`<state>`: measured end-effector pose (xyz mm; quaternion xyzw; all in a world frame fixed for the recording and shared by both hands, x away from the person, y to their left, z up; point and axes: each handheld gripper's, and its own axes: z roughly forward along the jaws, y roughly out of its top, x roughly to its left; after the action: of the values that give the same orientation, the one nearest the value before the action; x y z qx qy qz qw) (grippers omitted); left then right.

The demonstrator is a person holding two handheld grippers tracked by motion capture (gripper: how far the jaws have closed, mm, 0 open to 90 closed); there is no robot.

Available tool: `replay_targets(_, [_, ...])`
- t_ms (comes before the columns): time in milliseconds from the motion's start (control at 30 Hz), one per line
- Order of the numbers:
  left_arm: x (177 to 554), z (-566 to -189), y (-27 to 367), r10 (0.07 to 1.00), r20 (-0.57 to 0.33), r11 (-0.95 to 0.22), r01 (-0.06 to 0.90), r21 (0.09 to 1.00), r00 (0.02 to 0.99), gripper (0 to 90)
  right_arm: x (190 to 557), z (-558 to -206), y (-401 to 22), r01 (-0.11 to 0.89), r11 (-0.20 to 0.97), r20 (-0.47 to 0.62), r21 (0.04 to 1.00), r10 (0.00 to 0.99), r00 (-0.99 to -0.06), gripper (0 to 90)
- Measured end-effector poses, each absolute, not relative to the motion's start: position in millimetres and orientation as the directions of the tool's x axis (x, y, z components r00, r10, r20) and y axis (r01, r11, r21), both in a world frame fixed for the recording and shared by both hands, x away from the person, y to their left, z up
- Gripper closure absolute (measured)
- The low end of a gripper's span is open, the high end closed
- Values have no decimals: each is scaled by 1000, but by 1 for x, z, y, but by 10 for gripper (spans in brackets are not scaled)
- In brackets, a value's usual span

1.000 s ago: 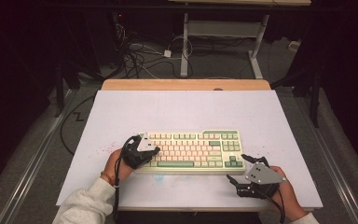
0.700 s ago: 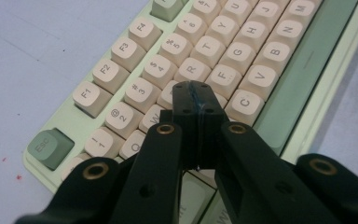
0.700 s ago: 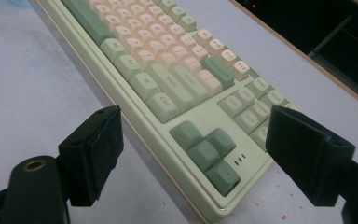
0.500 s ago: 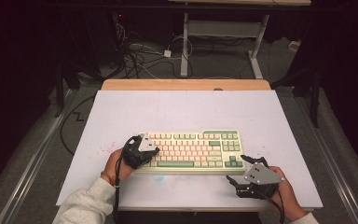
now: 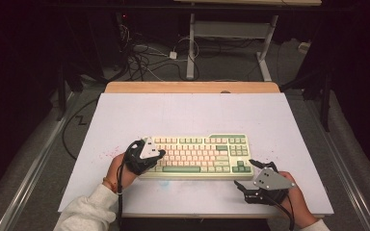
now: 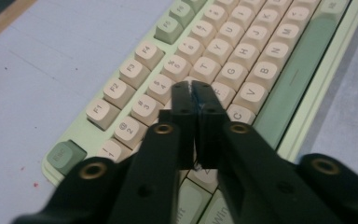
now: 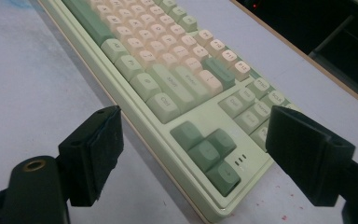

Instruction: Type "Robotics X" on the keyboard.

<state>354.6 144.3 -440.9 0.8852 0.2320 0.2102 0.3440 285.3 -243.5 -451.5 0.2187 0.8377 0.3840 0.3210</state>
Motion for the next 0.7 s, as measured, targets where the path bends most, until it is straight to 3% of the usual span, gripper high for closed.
replay_targets(100, [352,-439,146,558,225,-649,251,718,799,841,285,-451,-244,121,607,-368,785,614,-698,198])
replay_targets(200, [350,-438,147,564,246,-646,236,726,789,777,285,-451,-244,123,605,-366,787,617,-697,198])
replay_targets(400, [348,-437,149,559,273,-650,209,731,783,478,286,-451,-245,125,603,-364,788,620,-695,198])
replay_targets(700, [347,-439,152,582,275,-630,210,748,766,285,286,-451,-245,123,601,-364,790,620,-695,198])
